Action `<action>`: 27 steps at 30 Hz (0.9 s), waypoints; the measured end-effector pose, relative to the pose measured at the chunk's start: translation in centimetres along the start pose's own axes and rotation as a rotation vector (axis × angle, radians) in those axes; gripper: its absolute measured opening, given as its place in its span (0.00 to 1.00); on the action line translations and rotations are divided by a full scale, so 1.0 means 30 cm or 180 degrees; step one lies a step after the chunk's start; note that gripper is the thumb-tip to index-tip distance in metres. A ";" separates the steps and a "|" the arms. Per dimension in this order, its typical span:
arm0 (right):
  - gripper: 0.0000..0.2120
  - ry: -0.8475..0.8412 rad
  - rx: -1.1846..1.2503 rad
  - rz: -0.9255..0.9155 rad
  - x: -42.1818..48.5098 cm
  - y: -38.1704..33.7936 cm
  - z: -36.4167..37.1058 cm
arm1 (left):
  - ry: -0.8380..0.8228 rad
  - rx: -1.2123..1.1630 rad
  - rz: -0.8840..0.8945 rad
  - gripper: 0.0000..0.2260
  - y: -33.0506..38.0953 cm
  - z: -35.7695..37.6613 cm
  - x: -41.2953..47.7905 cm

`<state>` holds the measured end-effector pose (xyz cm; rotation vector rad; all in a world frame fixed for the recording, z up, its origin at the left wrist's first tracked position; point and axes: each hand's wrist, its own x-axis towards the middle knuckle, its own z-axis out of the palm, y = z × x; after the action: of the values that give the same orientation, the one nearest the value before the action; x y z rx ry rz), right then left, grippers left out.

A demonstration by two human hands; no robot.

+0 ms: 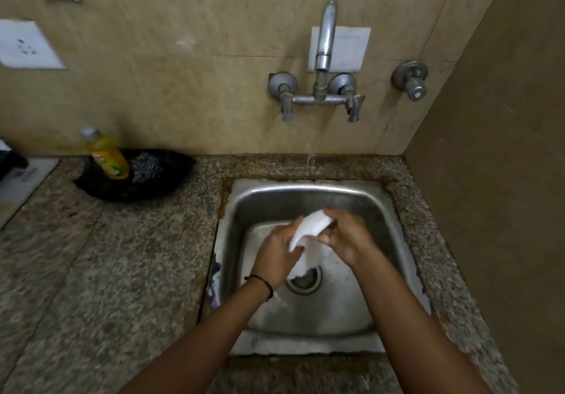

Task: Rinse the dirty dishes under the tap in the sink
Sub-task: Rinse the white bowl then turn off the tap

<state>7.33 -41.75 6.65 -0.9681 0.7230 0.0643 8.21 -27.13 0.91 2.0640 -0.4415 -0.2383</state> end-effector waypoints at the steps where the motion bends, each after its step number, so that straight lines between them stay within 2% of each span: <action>1: 0.13 -0.0029 -0.0009 0.0009 -0.016 0.016 -0.023 | -0.0340 -0.0194 -0.0108 0.29 0.002 -0.002 -0.022; 3: 0.15 -0.0070 -0.0098 0.0052 -0.045 0.054 -0.061 | -0.0958 -0.0622 -0.0594 0.28 0.014 -0.019 -0.070; 5: 0.17 -0.0073 -0.0261 -0.0015 -0.064 0.087 -0.082 | -0.1209 -0.1150 -0.1430 0.24 0.041 -0.043 -0.115; 7: 0.17 -0.0109 -0.0323 -0.0119 -0.088 0.099 -0.077 | -0.1181 -0.1879 -0.2195 0.19 0.061 -0.052 -0.146; 10: 0.16 -0.0248 -0.0335 -0.0265 -0.130 0.102 -0.043 | -0.0817 -0.2548 -0.2494 0.19 0.064 -0.067 -0.154; 12: 0.16 -0.0446 -0.0439 -0.0491 -0.169 0.096 0.003 | -0.0581 -0.2756 -0.2481 0.19 0.077 -0.107 -0.152; 15: 0.17 -0.0821 -0.0557 -0.0832 -0.243 0.078 0.122 | -0.0249 -0.3111 -0.2354 0.27 0.074 -0.213 -0.136; 18: 0.15 -0.1426 -0.0578 -0.1060 -0.319 0.067 0.278 | 0.0066 -0.3574 -0.2005 0.30 0.060 -0.374 -0.141; 22: 0.23 -0.2178 -0.0561 -0.1094 -0.373 0.100 0.524 | 0.0868 -0.3876 -0.1245 0.19 0.032 -0.690 -0.208; 25: 0.37 -0.2580 -0.0808 -0.1117 -0.395 0.152 0.749 | 0.1299 -0.3731 -0.0854 0.12 -0.019 -0.952 -0.283; 27: 0.36 -0.2746 -0.0909 -0.1168 -0.405 0.197 0.913 | 0.1659 -0.3585 -0.0659 0.11 -0.063 -1.115 -0.334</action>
<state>10.44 -14.06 19.19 -1.2008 -0.2679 0.2498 10.94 4.25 16.10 0.9834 0.2206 -0.0316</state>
